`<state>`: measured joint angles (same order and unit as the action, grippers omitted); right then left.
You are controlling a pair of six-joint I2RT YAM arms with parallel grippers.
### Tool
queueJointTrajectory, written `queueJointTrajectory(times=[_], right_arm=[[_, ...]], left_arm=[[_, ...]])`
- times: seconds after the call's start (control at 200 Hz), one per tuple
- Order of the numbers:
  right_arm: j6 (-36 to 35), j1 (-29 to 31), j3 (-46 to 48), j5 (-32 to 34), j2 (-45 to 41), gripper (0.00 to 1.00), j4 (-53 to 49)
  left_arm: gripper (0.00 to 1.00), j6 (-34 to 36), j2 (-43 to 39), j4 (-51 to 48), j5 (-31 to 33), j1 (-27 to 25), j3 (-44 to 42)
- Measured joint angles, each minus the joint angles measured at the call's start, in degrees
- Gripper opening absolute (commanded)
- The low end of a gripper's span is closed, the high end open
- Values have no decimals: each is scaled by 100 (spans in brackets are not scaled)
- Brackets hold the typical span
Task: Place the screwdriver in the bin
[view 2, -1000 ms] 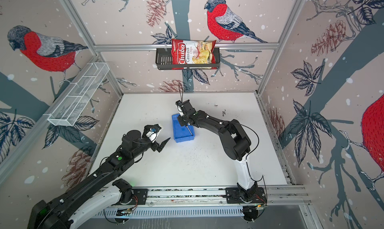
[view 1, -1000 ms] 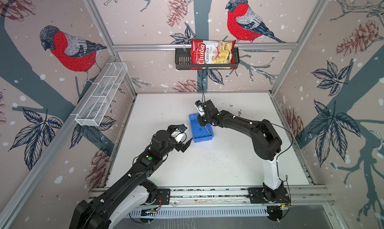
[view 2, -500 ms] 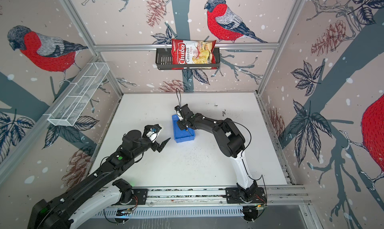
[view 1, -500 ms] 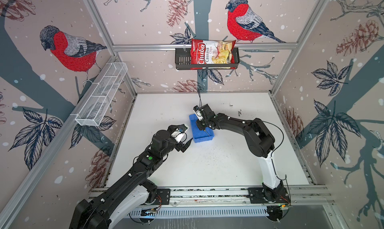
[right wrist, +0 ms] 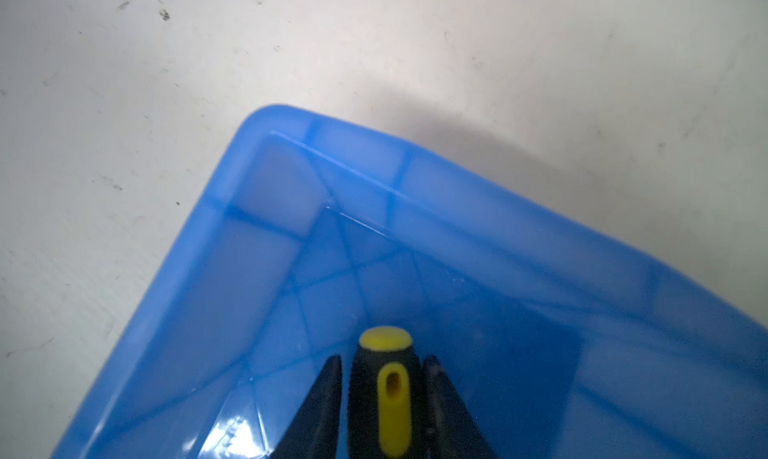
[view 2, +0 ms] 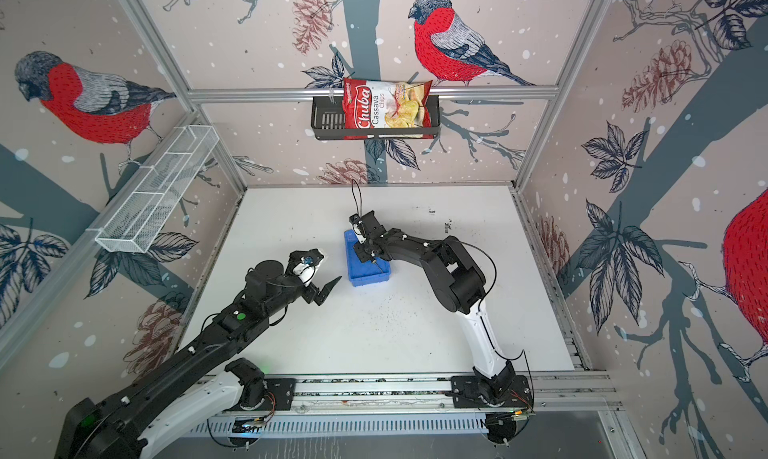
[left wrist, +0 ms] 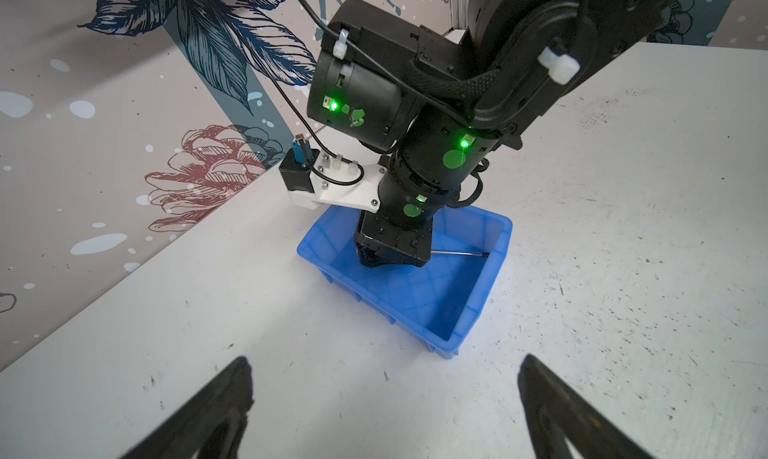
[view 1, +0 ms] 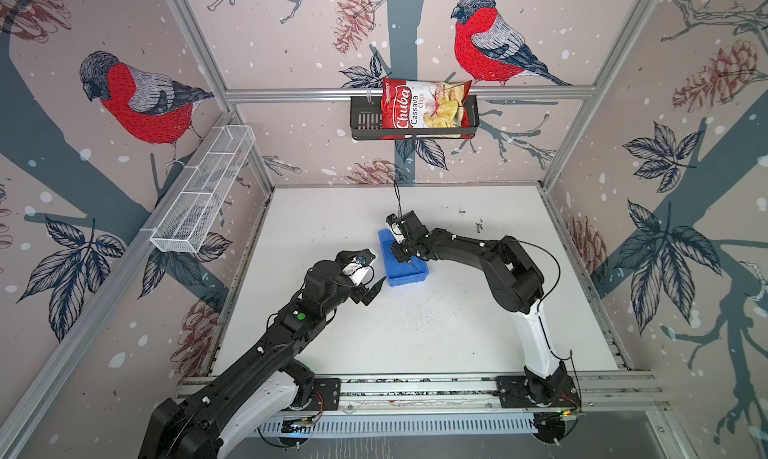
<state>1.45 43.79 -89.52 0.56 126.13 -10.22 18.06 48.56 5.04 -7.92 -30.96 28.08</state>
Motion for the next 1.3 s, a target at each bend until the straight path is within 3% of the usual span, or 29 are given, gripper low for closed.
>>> queueJointTrajectory(times=[0.235, 0.685, 0.976, 1.301], right_arm=[[-2, 2, 2, 50, -437, 73, -55], [68, -376, 992, 98, -2162, 82, 463], [330, -953, 2083, 127, -3331, 100, 1051], [802, -1939, 3624, 372, -4533, 100, 1847]], left_arm=[[98, -13, 33, 35, -107, 7, 2], [98, -817, 291, 1622, -87, 186, -595], [98, -1062, 505, 2232, 195, 378, -699], [98, -1165, 673, 2470, 649, 647, -756]])
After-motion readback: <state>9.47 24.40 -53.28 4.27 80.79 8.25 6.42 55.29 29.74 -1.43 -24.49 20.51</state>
